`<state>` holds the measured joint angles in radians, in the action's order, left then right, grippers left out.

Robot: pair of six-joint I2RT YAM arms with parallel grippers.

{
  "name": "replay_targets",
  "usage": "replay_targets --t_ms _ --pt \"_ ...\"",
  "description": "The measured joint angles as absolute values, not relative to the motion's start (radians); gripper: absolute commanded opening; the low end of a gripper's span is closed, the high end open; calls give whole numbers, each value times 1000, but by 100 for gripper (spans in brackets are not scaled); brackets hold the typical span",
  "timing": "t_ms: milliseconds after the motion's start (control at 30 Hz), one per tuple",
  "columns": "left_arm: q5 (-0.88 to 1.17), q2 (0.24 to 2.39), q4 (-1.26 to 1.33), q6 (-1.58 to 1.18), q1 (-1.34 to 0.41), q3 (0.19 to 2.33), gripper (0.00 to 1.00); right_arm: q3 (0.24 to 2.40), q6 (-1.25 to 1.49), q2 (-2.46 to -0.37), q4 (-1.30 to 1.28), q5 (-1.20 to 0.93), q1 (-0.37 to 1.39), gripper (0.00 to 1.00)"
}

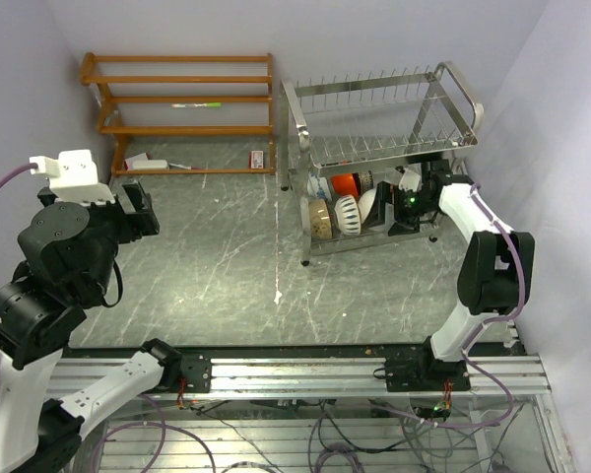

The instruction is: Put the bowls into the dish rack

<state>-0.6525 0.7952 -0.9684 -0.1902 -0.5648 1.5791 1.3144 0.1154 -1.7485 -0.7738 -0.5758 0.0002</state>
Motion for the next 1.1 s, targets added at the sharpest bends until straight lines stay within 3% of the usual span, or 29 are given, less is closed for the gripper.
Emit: replay_targets --t_ms 1100 --pt "-622 834 -932 -203 -565 1544 93 1029 192 -1402 -770 -835 -10 100"
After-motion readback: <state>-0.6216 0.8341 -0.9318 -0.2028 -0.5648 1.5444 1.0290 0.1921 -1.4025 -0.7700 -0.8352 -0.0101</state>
